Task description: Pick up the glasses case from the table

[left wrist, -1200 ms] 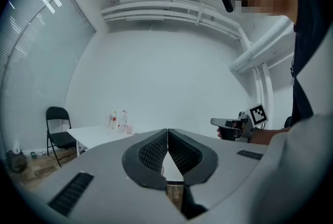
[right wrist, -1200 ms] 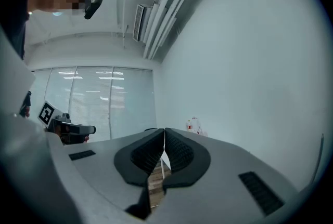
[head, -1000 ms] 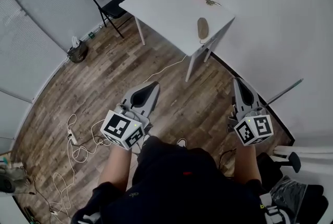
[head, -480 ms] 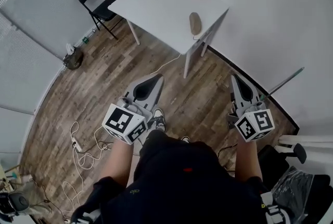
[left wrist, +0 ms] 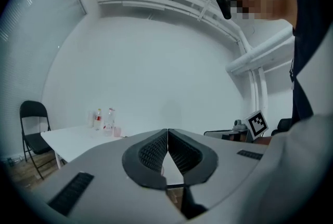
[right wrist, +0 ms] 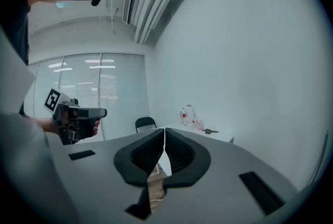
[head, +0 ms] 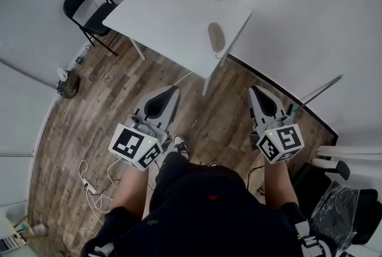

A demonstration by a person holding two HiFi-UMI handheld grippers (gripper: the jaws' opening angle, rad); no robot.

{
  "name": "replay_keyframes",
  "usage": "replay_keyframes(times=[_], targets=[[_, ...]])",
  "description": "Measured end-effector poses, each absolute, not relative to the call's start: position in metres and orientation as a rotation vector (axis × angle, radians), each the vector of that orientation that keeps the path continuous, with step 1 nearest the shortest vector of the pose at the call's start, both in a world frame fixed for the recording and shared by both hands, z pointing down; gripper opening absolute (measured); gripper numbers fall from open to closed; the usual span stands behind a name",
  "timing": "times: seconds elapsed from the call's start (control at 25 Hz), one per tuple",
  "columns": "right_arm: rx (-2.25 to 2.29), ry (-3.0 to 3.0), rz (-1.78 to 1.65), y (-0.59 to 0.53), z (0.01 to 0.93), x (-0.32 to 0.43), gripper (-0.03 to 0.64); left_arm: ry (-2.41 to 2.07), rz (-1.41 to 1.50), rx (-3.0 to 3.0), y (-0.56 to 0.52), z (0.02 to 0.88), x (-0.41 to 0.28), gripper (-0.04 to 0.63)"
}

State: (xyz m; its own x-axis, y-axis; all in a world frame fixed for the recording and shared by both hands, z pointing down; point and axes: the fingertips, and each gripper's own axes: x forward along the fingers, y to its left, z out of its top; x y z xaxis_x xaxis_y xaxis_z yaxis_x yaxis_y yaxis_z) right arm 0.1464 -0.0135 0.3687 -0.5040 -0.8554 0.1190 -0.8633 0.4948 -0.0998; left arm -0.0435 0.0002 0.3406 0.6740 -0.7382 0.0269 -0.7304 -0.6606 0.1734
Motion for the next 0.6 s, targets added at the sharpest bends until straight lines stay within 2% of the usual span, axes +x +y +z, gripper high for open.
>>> replay_keyframes(times=[0.32,0.6], targets=[[1.561,-2.709,0.176,-0.065,0.36,0.074,0.023,-1.202,-0.002,2.736,-0.056,0.35,-0.114,0.023],[1.556,-2.64,0.241,-0.094,0.375,0.05,0.023,-1.147,-0.015,2.73,-0.093,0.357,-0.134,0.023]])
